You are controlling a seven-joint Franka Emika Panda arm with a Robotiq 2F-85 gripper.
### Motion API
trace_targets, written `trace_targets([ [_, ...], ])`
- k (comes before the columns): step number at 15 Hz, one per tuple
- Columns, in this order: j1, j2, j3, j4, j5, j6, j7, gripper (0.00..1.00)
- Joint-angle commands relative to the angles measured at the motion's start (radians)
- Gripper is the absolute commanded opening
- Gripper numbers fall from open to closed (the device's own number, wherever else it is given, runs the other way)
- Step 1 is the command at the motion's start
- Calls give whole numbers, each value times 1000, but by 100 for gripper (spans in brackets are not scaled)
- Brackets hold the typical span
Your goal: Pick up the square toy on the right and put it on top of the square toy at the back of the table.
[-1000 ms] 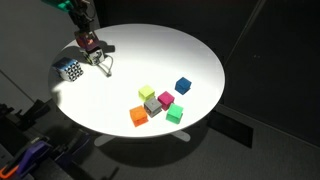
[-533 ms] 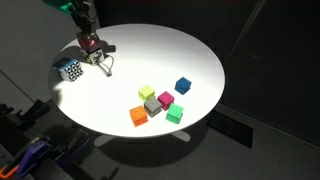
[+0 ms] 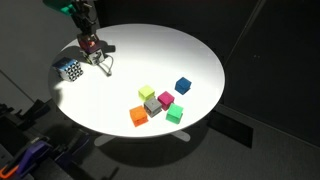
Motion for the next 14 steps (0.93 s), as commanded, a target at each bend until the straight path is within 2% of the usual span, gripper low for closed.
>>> trace_targets([
  [1, 9, 21, -8, 36, -7, -21, 23, 71],
  [5, 2, 13, -2, 28, -1, -29, 10, 99],
  [14, -41, -36, 40, -25, 32, -41, -63, 100],
])
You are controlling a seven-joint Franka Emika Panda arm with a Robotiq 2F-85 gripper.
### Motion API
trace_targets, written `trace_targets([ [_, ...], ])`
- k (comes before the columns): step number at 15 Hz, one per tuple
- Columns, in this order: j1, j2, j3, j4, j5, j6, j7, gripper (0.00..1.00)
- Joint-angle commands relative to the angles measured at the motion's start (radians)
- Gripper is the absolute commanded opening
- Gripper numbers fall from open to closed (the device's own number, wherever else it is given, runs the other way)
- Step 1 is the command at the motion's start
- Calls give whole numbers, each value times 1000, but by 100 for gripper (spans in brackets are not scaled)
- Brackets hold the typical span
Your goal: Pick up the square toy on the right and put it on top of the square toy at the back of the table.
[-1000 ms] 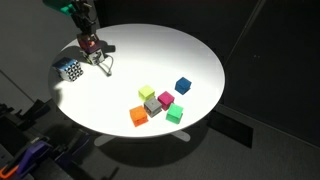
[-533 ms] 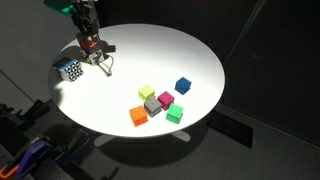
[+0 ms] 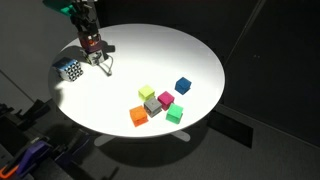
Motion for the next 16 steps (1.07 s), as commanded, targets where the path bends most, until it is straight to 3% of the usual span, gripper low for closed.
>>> trace_targets([
  [1, -39, -52, 33, -41, 34, -23, -60, 100],
  [16, -144, -210, 105, -223, 159, 5, -263, 100],
])
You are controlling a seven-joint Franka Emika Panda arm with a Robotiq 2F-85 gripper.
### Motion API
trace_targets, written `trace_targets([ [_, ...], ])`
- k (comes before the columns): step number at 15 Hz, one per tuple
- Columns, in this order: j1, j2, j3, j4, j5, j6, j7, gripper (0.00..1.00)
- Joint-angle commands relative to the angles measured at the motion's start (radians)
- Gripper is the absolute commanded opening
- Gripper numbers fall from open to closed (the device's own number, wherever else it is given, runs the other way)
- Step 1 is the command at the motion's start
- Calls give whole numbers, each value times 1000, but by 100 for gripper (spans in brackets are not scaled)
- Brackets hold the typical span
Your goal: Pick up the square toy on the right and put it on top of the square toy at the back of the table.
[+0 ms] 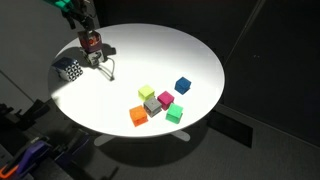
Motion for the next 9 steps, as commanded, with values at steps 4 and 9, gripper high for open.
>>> trace_targets([
  [4, -31, -123, 6, -138, 45, -3, -24, 100],
  [9, -25, -220, -22, -228, 20, -23, 15, 100],
])
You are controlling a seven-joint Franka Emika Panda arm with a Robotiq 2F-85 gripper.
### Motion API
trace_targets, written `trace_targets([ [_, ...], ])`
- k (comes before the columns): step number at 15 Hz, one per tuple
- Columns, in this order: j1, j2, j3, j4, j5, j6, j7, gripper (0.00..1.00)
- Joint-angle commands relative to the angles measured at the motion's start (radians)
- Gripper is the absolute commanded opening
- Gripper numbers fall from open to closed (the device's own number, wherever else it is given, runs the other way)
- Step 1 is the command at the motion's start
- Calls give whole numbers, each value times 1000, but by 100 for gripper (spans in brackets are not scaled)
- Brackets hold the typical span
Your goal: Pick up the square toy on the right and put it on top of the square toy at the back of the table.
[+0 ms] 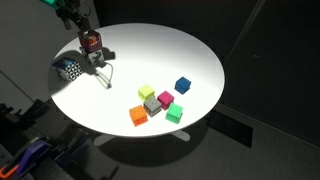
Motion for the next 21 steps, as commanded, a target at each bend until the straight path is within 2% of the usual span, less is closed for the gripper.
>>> trace_targets([
  [1, 0, -112, -17, -93, -7, -30, 29, 100],
  [6, 14, -214, -46, -165, -68, -70, 103, 100],
  [11, 11, -319, -64, -211, -196, -150, 225, 100],
  [14, 1, -383, -64, -237, -234, -174, 266, 100],
  [21, -10, -511, -54, -318, -203, -143, 182, 100],
])
